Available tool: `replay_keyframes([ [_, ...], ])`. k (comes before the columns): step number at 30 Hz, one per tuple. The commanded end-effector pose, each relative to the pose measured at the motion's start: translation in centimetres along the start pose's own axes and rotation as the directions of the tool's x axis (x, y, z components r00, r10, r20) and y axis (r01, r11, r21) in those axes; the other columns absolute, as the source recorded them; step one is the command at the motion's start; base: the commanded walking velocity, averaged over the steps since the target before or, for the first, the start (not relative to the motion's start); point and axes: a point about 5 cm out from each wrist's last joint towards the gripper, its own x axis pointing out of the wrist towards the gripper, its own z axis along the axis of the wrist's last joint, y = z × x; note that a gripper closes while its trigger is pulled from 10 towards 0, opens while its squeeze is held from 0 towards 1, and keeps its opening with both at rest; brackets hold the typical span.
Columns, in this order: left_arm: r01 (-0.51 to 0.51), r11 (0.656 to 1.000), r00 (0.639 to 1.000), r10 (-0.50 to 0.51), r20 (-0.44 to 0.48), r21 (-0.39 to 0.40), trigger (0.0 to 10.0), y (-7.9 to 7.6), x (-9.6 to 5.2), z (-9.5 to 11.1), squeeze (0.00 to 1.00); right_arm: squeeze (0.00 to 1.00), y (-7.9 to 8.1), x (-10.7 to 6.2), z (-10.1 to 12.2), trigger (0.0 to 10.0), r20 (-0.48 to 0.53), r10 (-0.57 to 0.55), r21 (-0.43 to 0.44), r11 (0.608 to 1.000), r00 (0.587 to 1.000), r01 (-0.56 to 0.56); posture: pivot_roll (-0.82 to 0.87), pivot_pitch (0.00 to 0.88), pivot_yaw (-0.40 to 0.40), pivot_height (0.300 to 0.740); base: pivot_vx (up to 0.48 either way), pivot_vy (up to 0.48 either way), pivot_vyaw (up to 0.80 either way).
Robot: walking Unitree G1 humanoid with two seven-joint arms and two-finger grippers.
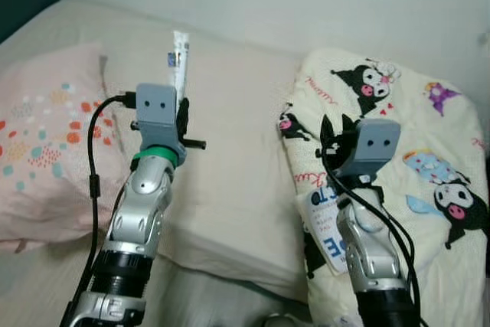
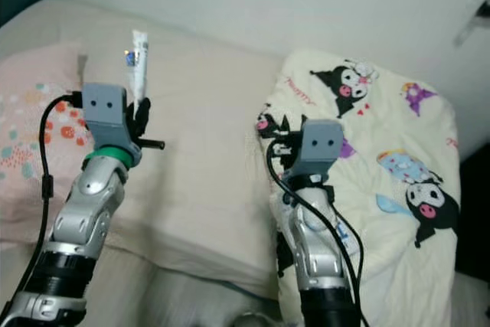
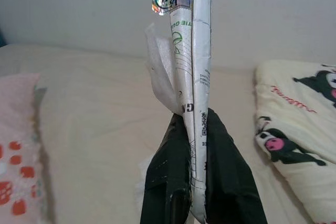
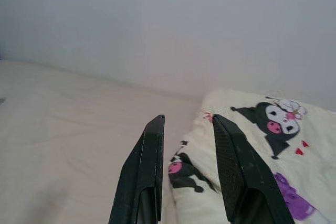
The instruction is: Clean up the room
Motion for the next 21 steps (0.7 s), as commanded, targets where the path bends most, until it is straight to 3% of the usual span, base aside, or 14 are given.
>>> replay_keyframes([
  [1, 0.001, 1.000, 1.000, -0.001, -0.018, 0.019, 10.0, 0.07, -0.05, -0.21, 0.00, 0.00, 0.00, -0.12, -0.43, 10.0, -0.014, 0.000, 0.012, 1.000, 1.000, 0.000, -0.11, 0.019, 0.028, 0.711, 0.000, 0.480, 0.00],
  [13, 0.002, 1.000, 1.000, -0.002, -0.021, 0.020, 10.0, 0.06, -0.17, -0.21, 0.00, 0.00, -0.08, -0.30, -0.83, 10.0, -0.022, -0.003, 0.012, 1.000, 1.000, 0.003, -0.11, 0.027, 0.030, 0.711, 0.000, 0.480, 0.00],
  [21, 0.029, 0.997, 1.000, -0.029, 0.009, 0.071, 10.0, -0.22, -0.26, 0.10, 0.00, 0.00, -0.03, -0.32, -0.98, 10.0, -0.024, -0.005, 0.011, 1.000, 1.000, 0.005, -0.11, 0.034, 0.035, 0.711, 0.000, 0.000, 0.00],
])
